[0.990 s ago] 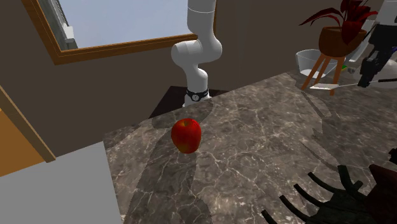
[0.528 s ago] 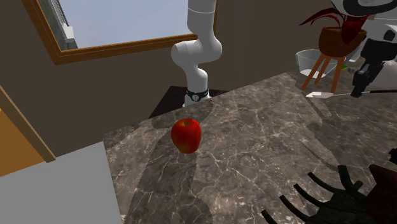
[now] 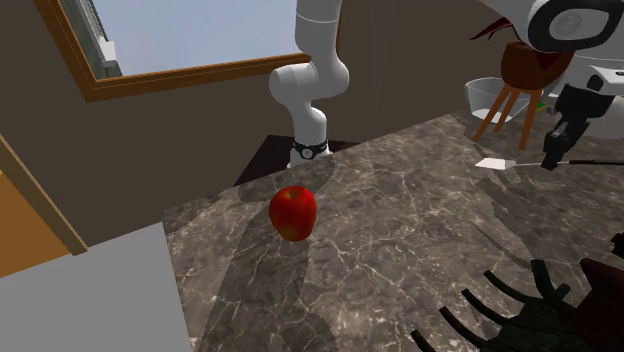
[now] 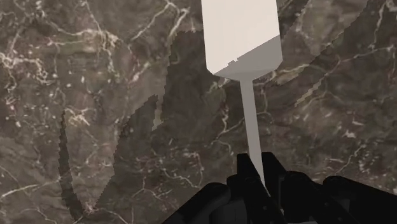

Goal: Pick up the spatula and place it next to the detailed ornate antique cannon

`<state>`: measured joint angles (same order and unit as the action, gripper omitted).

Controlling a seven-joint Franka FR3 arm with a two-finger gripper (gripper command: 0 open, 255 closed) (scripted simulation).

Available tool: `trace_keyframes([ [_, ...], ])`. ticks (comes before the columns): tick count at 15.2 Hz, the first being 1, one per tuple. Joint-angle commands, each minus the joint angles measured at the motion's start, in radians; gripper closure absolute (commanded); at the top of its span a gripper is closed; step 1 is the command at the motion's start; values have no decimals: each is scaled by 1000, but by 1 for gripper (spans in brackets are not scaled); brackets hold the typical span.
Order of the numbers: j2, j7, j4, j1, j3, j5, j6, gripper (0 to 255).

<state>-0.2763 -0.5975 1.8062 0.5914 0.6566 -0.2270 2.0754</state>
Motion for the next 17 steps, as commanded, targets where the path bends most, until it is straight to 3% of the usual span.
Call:
trace_keyframes([
  [1, -12, -7, 13, 3, -3, -10, 23, 255],
  [13, -86, -53, 84, 24, -32, -76, 152, 255],
  [17, -86, -53, 84, 24, -32, -76, 152, 255],
])
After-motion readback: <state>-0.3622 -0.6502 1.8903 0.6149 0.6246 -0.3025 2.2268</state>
